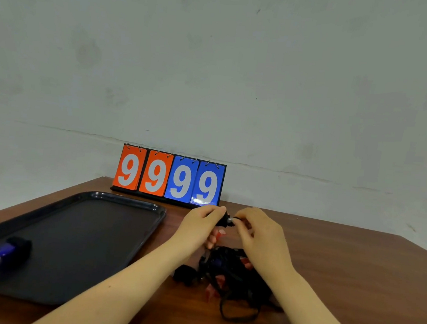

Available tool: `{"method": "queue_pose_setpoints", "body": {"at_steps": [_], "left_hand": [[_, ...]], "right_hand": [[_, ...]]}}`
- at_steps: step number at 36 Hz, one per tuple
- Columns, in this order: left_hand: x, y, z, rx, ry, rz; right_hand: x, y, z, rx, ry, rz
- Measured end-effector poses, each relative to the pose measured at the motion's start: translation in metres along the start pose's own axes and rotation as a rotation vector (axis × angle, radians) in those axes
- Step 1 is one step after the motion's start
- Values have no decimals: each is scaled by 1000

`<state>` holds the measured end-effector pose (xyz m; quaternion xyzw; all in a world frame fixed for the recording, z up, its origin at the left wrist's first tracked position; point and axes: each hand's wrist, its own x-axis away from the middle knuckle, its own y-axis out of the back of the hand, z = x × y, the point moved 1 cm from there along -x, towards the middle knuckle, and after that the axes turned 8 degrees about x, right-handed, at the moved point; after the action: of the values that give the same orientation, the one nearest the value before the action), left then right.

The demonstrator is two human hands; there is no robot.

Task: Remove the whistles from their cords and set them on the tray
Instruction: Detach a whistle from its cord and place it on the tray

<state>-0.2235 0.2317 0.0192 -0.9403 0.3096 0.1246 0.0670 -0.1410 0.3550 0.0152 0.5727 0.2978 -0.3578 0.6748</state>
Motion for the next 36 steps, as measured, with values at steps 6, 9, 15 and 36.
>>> {"method": "queue_pose_setpoints", "body": {"at_steps": [6, 9, 15, 36], "left_hand": [[1, -2, 4, 101, 51, 27], [1, -3, 4, 154, 62, 21], [-1, -2, 4, 180, 57, 12], [-9, -3, 14, -167, 30, -54]], "right_hand": [[1, 4, 9, -515, -325, 137], [0, 3, 12, -708, -449, 168], [1, -3, 12, -1019, -645, 235], [-1, -7, 6, -1156, -740, 347]]}}
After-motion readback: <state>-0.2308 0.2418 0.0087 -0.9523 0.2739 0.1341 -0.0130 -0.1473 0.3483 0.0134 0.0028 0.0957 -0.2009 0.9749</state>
